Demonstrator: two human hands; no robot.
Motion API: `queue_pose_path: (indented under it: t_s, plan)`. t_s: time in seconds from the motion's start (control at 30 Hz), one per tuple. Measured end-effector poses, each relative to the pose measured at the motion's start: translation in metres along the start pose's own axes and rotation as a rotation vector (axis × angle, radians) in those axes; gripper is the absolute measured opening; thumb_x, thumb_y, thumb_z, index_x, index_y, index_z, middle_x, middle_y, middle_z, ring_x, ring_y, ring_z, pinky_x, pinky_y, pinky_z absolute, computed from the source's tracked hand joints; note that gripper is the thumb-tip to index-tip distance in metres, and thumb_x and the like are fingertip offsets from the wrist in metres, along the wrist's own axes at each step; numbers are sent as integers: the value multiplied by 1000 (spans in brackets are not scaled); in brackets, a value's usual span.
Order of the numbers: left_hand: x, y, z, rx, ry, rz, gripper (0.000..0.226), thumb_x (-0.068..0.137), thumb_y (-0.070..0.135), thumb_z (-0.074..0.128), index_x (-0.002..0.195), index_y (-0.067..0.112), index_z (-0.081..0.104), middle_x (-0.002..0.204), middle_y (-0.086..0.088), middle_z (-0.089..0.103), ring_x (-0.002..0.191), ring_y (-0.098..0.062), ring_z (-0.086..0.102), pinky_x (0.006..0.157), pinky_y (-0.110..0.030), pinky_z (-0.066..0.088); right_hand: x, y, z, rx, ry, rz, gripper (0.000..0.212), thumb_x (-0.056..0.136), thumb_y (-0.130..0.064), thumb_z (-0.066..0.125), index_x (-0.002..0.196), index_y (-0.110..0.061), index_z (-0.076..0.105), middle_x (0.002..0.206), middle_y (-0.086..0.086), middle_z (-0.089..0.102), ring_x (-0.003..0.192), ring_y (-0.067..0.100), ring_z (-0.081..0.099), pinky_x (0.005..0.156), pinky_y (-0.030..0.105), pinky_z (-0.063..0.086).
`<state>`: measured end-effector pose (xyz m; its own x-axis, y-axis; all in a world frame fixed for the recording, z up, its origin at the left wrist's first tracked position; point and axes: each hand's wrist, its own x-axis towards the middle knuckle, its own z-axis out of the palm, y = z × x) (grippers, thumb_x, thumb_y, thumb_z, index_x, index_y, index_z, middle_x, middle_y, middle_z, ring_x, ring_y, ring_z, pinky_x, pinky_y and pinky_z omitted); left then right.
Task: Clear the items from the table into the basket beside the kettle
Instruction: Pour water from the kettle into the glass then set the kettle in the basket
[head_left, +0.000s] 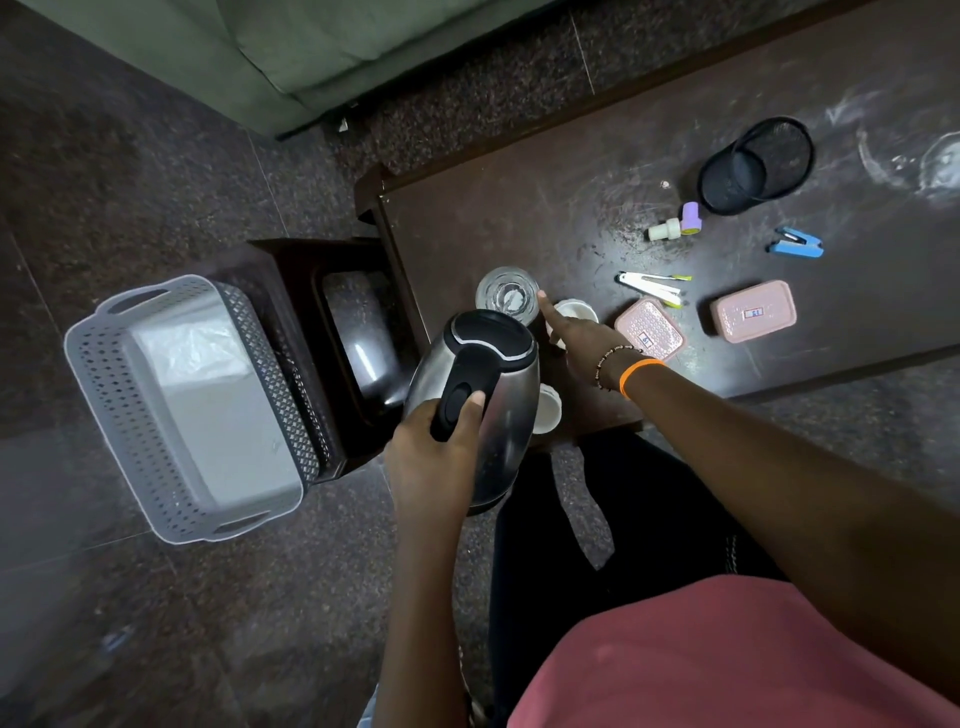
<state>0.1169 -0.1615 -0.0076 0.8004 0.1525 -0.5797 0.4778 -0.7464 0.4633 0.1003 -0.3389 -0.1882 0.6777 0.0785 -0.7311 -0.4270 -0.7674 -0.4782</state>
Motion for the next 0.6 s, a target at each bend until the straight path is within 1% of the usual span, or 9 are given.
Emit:
queue_pose_path:
  t_s: [0.13,0.3,0.4,0.5,0.6]
  plan:
    - [-3,-1,0,14,-3,-15,34,80,44,62,60,17,59,58,0,63,62,-20,61,58,-28,40,-2,0,-4,-12,-7,-2,96,80,8,46,147,-28,-12,127,6,61,114,32,59,88,39,50]
    - [-6,-3,1,-6,-16,-45,35,81,43,63,60,16,59,58,-1,62,61,-18,59,58,-28,42,-5,-1,-8,-46,-25,6,97,81,7,49,147,-30,-12,125,8,62,108,35,61,83,41,51]
    - [-7,-4,1,-18,-18,-64,35,80,44,62,57,17,58,57,1,61,59,-16,58,56,-27,40,-5,0,-9,-49,-40,6,98,80,8,49,146,-31,-13,124,7,62,107,34,61,83,41,51]
    - [-8,-4,2,-26,-12,-68,38,81,43,62,58,12,57,57,-3,61,55,-13,55,53,-24,40,-5,0,-9,-41,-52,8,99,80,9,49,146,-32,-14,124,7,61,108,33,59,85,42,51]
    - [-8,-4,2,-36,-12,-68,39,81,41,63,62,8,58,62,-11,64,54,-14,54,53,-23,40,-4,0,-8,-28,-57,8,100,80,9,49,146,-32,-14,125,5,61,109,32,59,85,41,51]
